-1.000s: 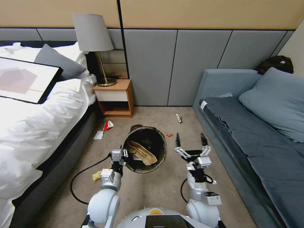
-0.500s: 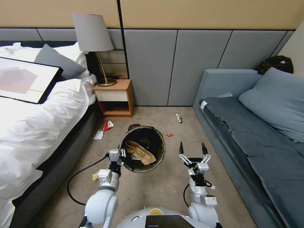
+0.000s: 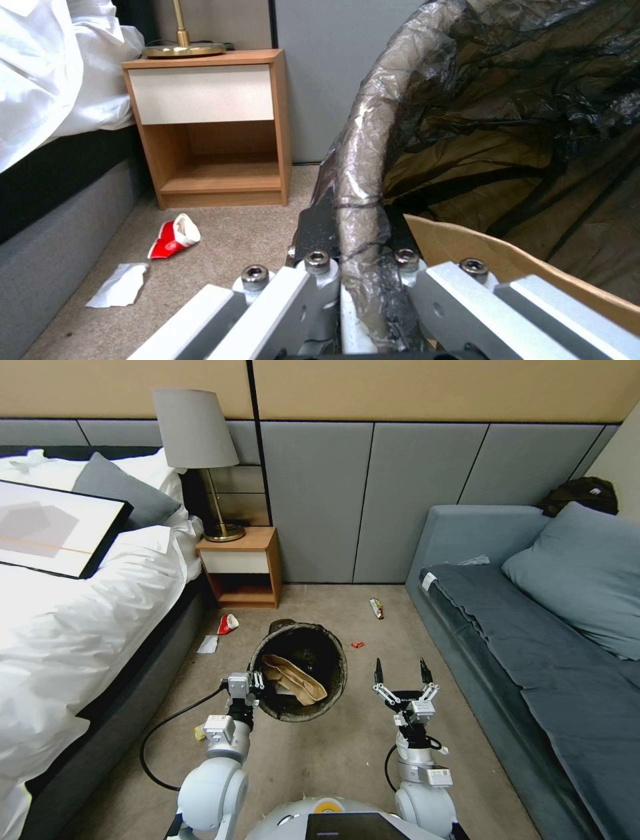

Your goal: Pick up the trash bin, then pick up the garbage from the floor and place it into the trash bin.

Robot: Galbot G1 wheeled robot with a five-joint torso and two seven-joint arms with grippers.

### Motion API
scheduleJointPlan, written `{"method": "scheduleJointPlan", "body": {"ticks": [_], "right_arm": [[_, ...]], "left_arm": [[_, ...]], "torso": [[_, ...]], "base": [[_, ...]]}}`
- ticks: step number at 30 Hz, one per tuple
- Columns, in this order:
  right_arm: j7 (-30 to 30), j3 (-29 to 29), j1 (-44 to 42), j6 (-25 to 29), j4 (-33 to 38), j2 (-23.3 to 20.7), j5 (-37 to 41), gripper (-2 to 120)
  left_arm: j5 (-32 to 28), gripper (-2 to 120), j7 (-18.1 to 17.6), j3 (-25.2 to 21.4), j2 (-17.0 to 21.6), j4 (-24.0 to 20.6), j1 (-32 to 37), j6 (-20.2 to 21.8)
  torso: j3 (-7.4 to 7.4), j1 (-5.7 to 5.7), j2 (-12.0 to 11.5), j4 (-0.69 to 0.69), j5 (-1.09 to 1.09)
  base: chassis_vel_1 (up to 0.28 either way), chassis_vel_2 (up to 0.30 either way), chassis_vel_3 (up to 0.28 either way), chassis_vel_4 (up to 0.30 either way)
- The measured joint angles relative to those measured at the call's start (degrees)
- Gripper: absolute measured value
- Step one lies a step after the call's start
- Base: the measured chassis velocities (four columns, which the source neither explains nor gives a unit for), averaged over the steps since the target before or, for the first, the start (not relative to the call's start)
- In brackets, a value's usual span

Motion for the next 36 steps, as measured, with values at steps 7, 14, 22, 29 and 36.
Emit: {"method": "scheduleJointPlan", "body": {"ticks": [7, 14, 22, 29, 36], "right_arm": [[-0.06, -0.03, 0.10, 0.00, -0.25, 0.16, -0.08, 100], [-0.06, -0.45, 0.43, -0.09, -0.50, 0.23, -0.09, 100], [-0.29, -0.71, 0.63, -0.09, -0.79, 0.13, -0.09, 100], [-0.30, -0.69, 0.59, -0.18, -0.51, -0.05, -0.08, 100], [-0.37, -0.52, 0.47, -0.25, -0.26, -0.27, -0.07, 100]], "left_arm": [[0.26, 0, 0.00, 0.24, -0.02, 0.08, 0.02, -0.03], [0.48, 0, -0.01, 0.32, -0.09, 0.10, 0.12, -0.06], [0.55, 0, -0.05, 0.19, 0.08, 0.04, 0.29, -0.10], [0.63, 0, -0.07, 0.53, 0.08, -0.16, 0.37, -0.12], [0.66, 0, -0.11, 0.59, 0.19, -0.43, 0.39, -0.15]], "torso": [[0.00, 0.00, 0.00, 0.00, 0.00], [0.01, 0.00, -0.01, -0.01, 0.00], [0.00, 0.00, 0.00, 0.00, 0.00], [0.00, 0.00, 0.00, 0.00, 0.00], [0.00, 0.01, -0.01, 0.01, 0.02]], "base": [[-0.074, 0.064, 0.065, -0.070], [-0.191, 0.194, 0.211, -0.172], [-0.192, 0.193, 0.194, -0.188], [-0.168, 0.181, 0.171, -0.186], [-0.197, 0.194, 0.177, -0.197]]}}
